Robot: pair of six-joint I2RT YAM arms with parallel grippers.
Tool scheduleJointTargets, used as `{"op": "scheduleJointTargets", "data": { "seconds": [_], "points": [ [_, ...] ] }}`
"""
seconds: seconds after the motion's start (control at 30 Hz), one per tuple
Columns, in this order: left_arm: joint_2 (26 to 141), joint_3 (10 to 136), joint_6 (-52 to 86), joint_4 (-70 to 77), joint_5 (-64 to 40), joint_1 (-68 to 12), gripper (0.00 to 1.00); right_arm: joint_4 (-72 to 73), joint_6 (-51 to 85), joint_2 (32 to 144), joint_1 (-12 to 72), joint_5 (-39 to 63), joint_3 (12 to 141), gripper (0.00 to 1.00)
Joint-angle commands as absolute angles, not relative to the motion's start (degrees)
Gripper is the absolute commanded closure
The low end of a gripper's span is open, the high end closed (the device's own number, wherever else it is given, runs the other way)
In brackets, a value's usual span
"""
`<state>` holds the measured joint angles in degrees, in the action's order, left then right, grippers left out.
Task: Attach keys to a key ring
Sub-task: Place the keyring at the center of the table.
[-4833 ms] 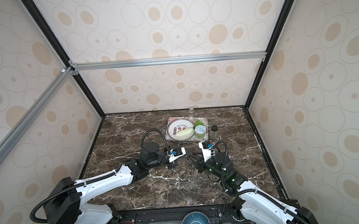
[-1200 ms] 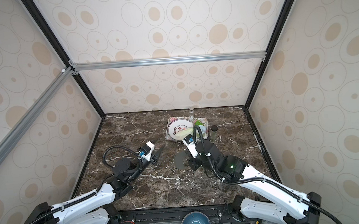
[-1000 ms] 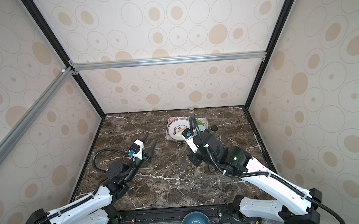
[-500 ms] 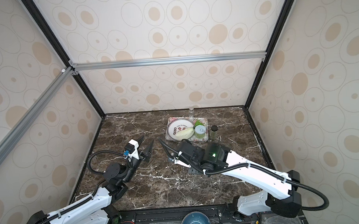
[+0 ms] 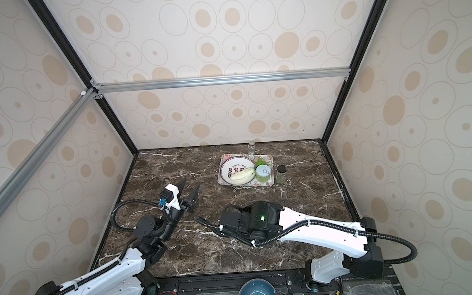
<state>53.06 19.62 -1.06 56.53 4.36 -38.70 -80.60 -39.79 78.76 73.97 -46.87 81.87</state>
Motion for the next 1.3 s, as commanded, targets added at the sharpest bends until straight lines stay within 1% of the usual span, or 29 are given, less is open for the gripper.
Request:
{"op": "scheduleJointTargets", "data": {
  "seconds": [0.0, 0.07, 0.2, 0.73, 0.97, 1.27],
  "points": [
    [52.5, 19.6, 0.0, 58.5, 4.1, -38.1, 0.46, -83.8, -42.8, 78.8, 74.4, -53.3, 79.1, 1.00],
    [52.7, 19.7, 0.1, 58.6, 3.8, -38.0, 0.46, -83.4, -44.8, 78.7, 74.4, -56.9, 76.6, 1.00],
    [52.7, 19.6, 0.2, 58.6, 3.9, -37.9, 0.46, -82.8, -46.6, 78.4, 74.4, -59.8, 74.5, 1.00],
    [52.3, 19.5, 0.7, 58.6, 3.8, -37.6, 0.46, -84.2, -46.5, 77.3, 74.4, -61.1, 74.6, 1.00],
    [52.3, 19.4, 0.8, 58.6, 3.8, -37.4, 0.46, -83.9, -46.2, 77.3, 74.4, -60.0, 75.2, 1.00],
    [52.1, 19.3, 0.9, 58.6, 3.7, -37.2, 0.46, -81.2, -46.9, 77.1, 74.4, -61.2, 75.3, 1.00]
  ]
}}
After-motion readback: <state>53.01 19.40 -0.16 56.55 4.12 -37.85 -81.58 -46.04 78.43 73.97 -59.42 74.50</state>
